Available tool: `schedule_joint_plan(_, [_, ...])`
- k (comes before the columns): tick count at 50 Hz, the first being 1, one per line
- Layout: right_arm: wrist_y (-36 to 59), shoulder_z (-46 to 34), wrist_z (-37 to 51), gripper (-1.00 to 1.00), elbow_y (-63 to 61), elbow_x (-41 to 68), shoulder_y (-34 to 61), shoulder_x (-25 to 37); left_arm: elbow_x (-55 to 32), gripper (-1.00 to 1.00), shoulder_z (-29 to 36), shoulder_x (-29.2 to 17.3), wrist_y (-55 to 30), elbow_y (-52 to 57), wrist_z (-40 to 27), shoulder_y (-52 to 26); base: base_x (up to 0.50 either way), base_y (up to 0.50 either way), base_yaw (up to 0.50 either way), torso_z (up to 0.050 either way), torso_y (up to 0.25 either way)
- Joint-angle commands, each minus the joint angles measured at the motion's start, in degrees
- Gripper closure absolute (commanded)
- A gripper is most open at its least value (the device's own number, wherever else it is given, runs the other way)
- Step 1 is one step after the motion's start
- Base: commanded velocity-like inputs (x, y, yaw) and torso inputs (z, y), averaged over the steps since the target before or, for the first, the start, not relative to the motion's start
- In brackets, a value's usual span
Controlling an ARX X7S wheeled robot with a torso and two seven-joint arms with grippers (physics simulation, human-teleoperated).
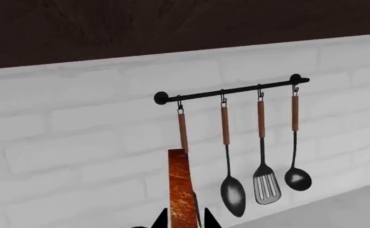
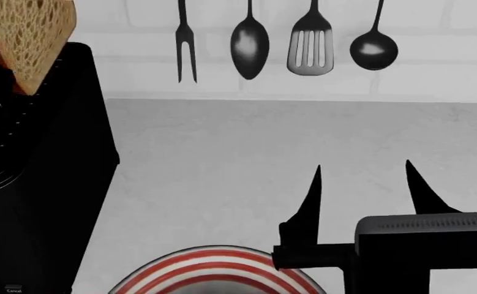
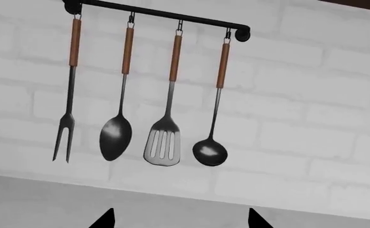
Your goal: Place the toasted item on a plate.
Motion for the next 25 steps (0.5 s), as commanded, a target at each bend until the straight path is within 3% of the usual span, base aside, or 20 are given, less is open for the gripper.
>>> schedule_joint_plan(1, [1.44, -0.05, 0.43, -1.0, -1.35, 0.29, 0.4, 0.4, -11.56, 1.0, 2.18, 1.59, 3.1, 3.95, -8.3, -1.55, 0.0, 0.0, 0.0, 0.0, 0.0])
schedule_joint_plan(11, [1.54, 0.34, 1.04, -1.0, -2.28, 0.28, -0.73, 0.82, -14.35, 1.0, 5.24, 6.73, 7.27, 8.8, -11.09, 2.86, 0.0, 0.0, 0.0, 0.0, 0.0])
schedule_joint_plan(18, [1.76, 0.56, 1.55, -1.0, -3.3, 0.26, -1.34, 1.04, -20.5, 1.0, 7.99, 6.64, 11.0, 13.01, -15.51, 5.72, 0.0, 0.0, 0.0, 0.0, 0.0])
schedule_joint_plan(25, [1.42, 0.58, 1.84, -1.0, -3.19, 0.28, -1.67, 1.02, -26.93, 1.0, 8.69, 3.03, 13.88, 16.82, -18.58, 6.03, 0.0, 0.0, 0.0, 0.0, 0.0])
